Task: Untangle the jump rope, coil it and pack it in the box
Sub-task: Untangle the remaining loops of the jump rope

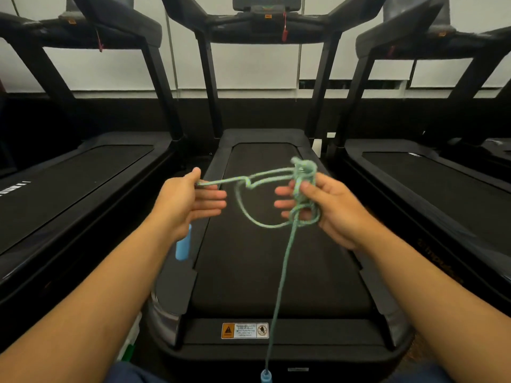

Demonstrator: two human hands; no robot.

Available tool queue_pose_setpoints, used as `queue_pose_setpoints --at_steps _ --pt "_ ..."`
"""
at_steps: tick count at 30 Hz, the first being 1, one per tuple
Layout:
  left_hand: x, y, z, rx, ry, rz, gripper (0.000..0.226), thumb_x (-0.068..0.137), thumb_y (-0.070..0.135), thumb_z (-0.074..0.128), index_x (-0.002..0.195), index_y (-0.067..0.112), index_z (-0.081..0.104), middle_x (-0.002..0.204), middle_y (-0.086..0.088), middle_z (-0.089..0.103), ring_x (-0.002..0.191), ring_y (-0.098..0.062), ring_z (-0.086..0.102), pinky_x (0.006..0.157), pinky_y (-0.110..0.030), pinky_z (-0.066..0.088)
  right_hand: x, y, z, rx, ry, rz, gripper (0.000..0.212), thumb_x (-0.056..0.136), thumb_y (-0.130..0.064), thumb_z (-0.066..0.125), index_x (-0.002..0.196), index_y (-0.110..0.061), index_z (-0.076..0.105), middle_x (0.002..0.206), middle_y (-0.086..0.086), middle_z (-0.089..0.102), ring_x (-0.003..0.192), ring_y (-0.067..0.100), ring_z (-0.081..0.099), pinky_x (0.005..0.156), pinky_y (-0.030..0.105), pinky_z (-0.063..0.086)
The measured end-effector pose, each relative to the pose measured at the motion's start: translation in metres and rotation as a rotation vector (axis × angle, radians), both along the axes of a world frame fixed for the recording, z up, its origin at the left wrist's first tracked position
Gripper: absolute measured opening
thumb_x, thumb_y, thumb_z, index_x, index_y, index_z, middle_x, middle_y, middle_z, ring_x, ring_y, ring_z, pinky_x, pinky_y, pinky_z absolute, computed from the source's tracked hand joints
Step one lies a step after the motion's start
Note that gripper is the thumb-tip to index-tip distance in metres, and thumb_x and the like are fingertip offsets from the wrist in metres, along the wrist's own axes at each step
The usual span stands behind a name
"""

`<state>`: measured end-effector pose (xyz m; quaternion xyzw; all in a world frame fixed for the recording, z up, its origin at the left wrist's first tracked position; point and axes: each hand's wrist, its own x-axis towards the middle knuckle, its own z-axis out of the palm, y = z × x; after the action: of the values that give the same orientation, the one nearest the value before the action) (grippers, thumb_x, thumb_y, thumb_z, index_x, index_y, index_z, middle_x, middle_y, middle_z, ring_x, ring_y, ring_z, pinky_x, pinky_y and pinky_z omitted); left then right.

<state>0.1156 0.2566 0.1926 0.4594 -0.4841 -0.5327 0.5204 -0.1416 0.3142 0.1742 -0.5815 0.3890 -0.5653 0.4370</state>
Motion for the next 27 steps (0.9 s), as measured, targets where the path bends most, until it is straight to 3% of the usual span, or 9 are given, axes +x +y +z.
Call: queue_pose_setpoints --at_steps 2,5,8,10,14,18,22,24,27 --pt "0.005 -0.005 -0.005 0.015 -0.099 0.058 0.046 0.108 0.035 0.041 0.095 0.000 0.067 0.083 -0.017 0.077 0.067 -0.027 0.073 0.062 -0.034 0.061 -0.004 -0.002 0.007 -0.048 -0.105 -0.080 0.020 0.100 -0.026 0.052 0.109 -0.011 0.062 0.108 0.014 0.076 0.093 0.032 0.074 0.085 0.052 0.060" --pt "0.006 -0.012 -0.011 0.079 -0.099 0.049 0.045 0.106 0.036 0.042 0.090 0.003 0.066 0.065 -0.009 0.074 0.054 -0.019 0.067 0.055 -0.028 0.057 -0.007 -0.004 0.012 -0.087 -0.160 -0.149 0.025 0.103 -0.032 0.052 0.100 -0.013 0.067 0.096 0.010 0.070 0.081 0.027 0.073 0.067 0.040 0.061" --pt "0.001 -0.013 -0.017 0.130 -0.087 -0.018 0.049 0.106 0.042 0.041 0.091 0.003 0.067 0.067 -0.009 0.075 0.052 -0.019 0.067 0.055 -0.028 0.057 -0.006 -0.007 0.020 -0.038 -0.207 -0.148 0.030 0.106 -0.035 0.047 0.102 -0.010 0.063 0.079 0.006 0.068 0.065 0.021 0.068 0.055 0.032 0.055" --pt "-0.006 -0.010 -0.021 0.151 -0.076 -0.097 0.058 0.105 0.052 0.038 0.096 0.002 0.067 0.078 -0.013 0.078 0.057 -0.022 0.069 0.058 -0.032 0.059 -0.002 -0.010 0.028 0.026 -0.267 -0.117 0.033 0.107 -0.037 0.043 0.107 -0.009 0.061 0.079 0.008 0.072 0.063 0.021 0.069 0.055 0.032 0.055" --pt "-0.025 0.003 -0.026 0.144 -0.110 -0.316 0.070 0.100 0.063 0.036 0.109 0.001 0.067 0.100 -0.018 0.077 0.073 -0.028 0.073 0.073 -0.042 0.061 0.011 -0.018 0.042 0.147 -0.316 -0.068 0.035 0.110 -0.036 0.036 0.114 -0.010 0.060 0.092 0.010 0.079 0.073 0.026 0.077 0.063 0.036 0.063" --pt "-0.058 0.022 -0.019 -0.138 -0.100 -0.380 0.046 0.101 0.048 0.050 0.110 0.006 0.066 0.111 -0.017 0.073 0.091 -0.031 0.072 0.089 -0.051 0.057 0.031 -0.028 0.047 0.222 -0.329 -0.033 0.037 0.111 -0.037 0.031 0.114 -0.011 0.057 0.111 0.016 0.077 0.105 0.034 0.073 0.095 0.050 0.057" --pt "-0.084 0.028 -0.001 -0.522 -0.186 -0.092 0.023 0.090 0.034 0.074 0.095 0.012 0.069 0.095 -0.007 0.074 0.089 -0.025 0.070 0.079 -0.043 0.059 0.047 -0.036 0.049 0.246 -0.339 -0.014 0.038 0.110 -0.035 0.038 0.112 -0.004 0.060 0.122 0.021 0.071 0.119 0.042 0.066 0.104 0.057 0.049" --pt "-0.087 0.023 0.005 -0.604 -0.275 0.034 0.018 0.085 0.030 0.079 0.089 0.015 0.069 0.081 -0.001 0.072 0.075 -0.017 0.068 0.071 -0.036 0.057 0.051 -0.038 0.048 0.241 -0.319 -0.008 0.038 0.109 -0.033 0.043 0.106 -0.003 0.066 0.112 0.021 0.073 0.112 0.038 0.069 0.104 0.052 0.051" --pt "-0.088 0.011 0.004 -0.652 -0.405 0.108 0.015 0.083 0.027 0.078 0.082 0.013 0.071 0.073 -0.005 0.072 0.072 -0.025 0.068 0.071 -0.044 0.057 0.047 -0.040 0.045 0.214 -0.229 -0.006 0.038 0.107 -0.035 0.047 0.104 -0.006 0.072 0.102 0.013 0.076 0.100 0.028 0.073 0.101 0.045 0.053"
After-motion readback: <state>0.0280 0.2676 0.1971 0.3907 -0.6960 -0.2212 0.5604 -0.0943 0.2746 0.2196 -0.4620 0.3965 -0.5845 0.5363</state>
